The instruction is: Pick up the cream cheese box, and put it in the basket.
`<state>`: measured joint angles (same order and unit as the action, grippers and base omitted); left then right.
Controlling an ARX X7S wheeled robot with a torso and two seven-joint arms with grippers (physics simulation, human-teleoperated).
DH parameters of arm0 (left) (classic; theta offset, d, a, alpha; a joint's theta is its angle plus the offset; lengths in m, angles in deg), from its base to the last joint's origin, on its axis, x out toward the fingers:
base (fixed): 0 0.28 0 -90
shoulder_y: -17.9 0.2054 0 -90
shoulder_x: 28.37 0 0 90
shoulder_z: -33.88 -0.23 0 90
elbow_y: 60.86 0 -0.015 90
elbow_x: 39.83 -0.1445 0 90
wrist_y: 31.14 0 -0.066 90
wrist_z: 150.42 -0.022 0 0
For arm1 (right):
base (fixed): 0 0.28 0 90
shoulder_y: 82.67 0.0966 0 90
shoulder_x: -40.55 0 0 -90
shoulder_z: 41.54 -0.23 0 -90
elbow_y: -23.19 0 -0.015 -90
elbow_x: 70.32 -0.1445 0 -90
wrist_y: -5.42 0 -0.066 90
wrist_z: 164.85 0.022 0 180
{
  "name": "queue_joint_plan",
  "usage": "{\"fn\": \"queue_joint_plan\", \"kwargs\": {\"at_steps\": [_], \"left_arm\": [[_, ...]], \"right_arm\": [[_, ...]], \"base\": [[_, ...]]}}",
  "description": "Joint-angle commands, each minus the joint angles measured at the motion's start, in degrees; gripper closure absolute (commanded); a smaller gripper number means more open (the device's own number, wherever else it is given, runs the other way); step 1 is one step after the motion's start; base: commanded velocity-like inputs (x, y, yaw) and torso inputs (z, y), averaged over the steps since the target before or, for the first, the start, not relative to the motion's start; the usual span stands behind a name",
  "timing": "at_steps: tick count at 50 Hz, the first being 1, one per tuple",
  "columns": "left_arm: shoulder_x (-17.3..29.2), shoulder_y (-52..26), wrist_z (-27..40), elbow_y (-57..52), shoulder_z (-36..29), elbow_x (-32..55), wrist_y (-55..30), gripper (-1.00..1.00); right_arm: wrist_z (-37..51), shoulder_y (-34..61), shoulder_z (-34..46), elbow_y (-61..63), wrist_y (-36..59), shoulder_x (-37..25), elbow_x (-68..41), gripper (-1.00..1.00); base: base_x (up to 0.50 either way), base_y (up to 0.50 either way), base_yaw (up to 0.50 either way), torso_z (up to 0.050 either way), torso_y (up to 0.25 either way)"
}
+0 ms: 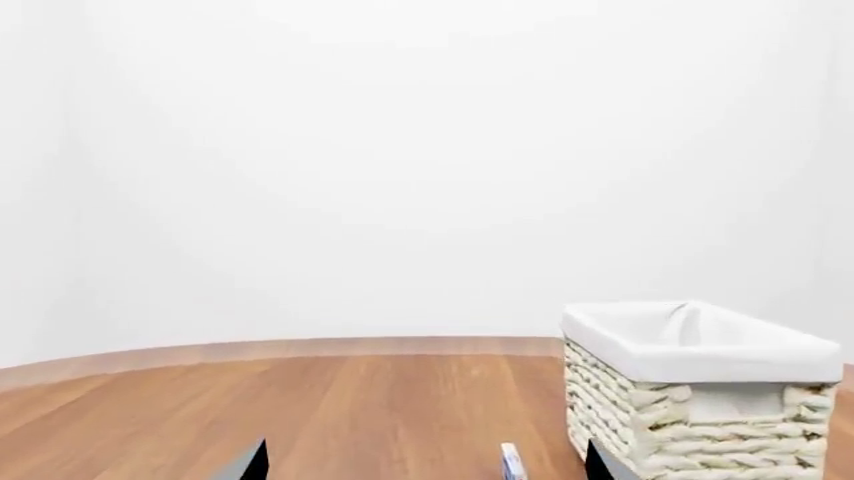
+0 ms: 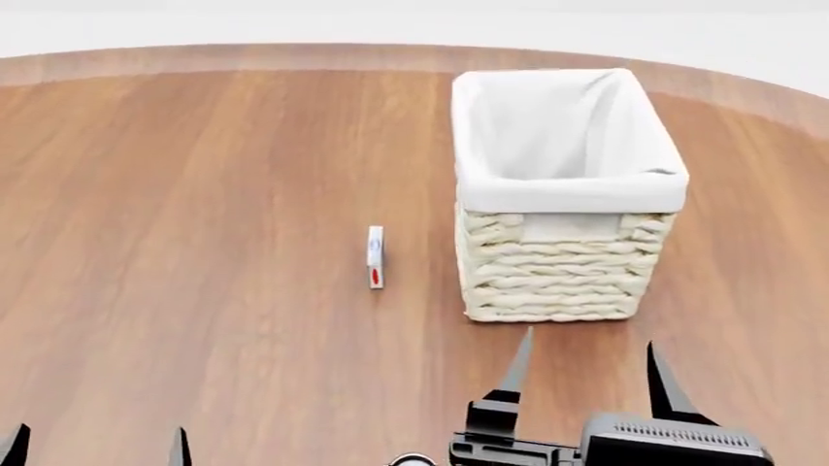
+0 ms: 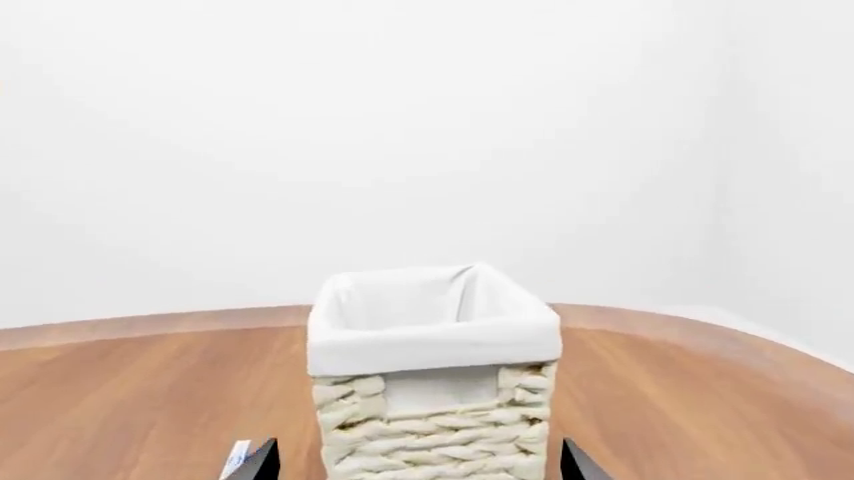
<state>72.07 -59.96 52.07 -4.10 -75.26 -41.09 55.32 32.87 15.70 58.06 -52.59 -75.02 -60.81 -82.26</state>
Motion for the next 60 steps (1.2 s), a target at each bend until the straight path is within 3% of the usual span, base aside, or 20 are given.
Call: {"fn": "queue_joint_plan", "kwargs": {"at_steps": [1, 35, 60], "left_arm": [[-0.5, -0.3, -0.8, -0.3, 1.4, -0.6, -0.6, -1.00], [0.6, -0.8, 0.8, -0.2, 0.0, -0.4, -0.9, -1.00], [1.5, -1.1, 2.0, 0.7, 0.0, 0.5, -0.3, -1.00]], "right_arm": [[-0.9, 1.0, -3.0, 0.0, 1.6, 0.6, -0.9, -1.00], [0.6, 2.5, -4.0, -2.9, 1.5, 0.0, -2.8, -1.00], [0.9, 2.3, -2.4, -3.8, -0.2, -0.4, -2.2, -1.00]], "base": [[0.30, 0.00, 0.00, 0.000, 0.000], [0.29, 0.00, 0.00, 0.000, 0.000], [0.17, -0.25, 0.00, 0.000, 0.000]]}}
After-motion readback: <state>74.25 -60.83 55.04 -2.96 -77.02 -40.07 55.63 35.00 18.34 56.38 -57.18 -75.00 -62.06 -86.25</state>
